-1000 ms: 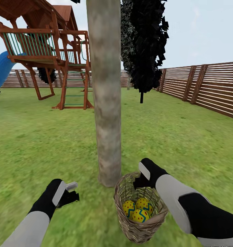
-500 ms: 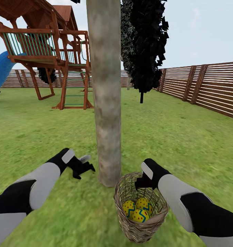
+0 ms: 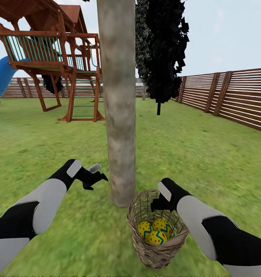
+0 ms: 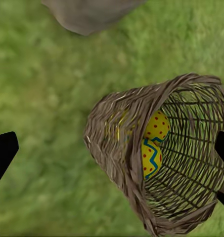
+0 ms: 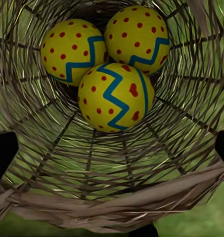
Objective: Take the three Easter eggs out of the wicker basket on the lawn in the garden, then place them on the lawn next to a single tree (choose any tree) so that all three eggs are next to the same tree and none are left in the basket.
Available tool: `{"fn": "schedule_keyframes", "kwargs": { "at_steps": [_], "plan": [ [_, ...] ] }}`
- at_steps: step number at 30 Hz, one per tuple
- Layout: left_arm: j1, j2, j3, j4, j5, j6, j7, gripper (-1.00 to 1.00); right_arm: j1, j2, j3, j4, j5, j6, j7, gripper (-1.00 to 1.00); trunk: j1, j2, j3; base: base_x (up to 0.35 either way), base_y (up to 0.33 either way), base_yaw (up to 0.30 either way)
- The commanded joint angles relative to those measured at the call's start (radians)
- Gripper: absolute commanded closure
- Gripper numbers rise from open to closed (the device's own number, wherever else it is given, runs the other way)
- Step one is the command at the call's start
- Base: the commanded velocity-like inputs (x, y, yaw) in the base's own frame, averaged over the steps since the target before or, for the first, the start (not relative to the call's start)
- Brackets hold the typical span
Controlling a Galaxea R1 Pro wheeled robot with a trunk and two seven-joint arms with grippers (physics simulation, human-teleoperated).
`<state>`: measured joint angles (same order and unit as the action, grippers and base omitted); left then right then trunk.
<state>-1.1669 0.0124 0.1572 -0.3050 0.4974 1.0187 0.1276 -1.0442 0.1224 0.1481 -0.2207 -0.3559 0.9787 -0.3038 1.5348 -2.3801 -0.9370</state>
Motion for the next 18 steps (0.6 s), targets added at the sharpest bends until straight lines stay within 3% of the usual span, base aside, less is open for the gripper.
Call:
{"fn": "schedule_keyframes", "kwargs": {
  "at_steps": [1,15,17,18],
  "plan": [
    [0.0,0.0,0.004,-0.001,0.011,0.004,0.01,-1.0,0.0,0.001,0.007,-0.001,-0.01,0.003,-0.007,-1.0,0.004,-0.008,-0.004,0.0,0.0,0.0],
    [0.0,-0.001,0.003,-0.002,0.01,0.002,0.011,-1.0,0.0,0.001,0.009,-0.003,-0.005,-0.002,-0.005,-1.0,0.057,-0.106,-0.048,0.0,0.0,0.0],
    [0.0,-0.002,0.003,-0.002,0.01,0.002,0.011,-1.0,0.0,0.001,0.009,-0.005,-0.006,-0.013,-0.005,-1.0,0.065,-0.12,-0.054,0.0,0.0,0.0],
    [0.0,-0.002,0.002,-0.002,0.01,0.001,0.011,-1.0,0.0,0.002,0.01,-0.005,-0.005,-0.062,-0.008,-1.0,0.066,-0.12,-0.058,0.0,0.0,0.0]
  ]
}}
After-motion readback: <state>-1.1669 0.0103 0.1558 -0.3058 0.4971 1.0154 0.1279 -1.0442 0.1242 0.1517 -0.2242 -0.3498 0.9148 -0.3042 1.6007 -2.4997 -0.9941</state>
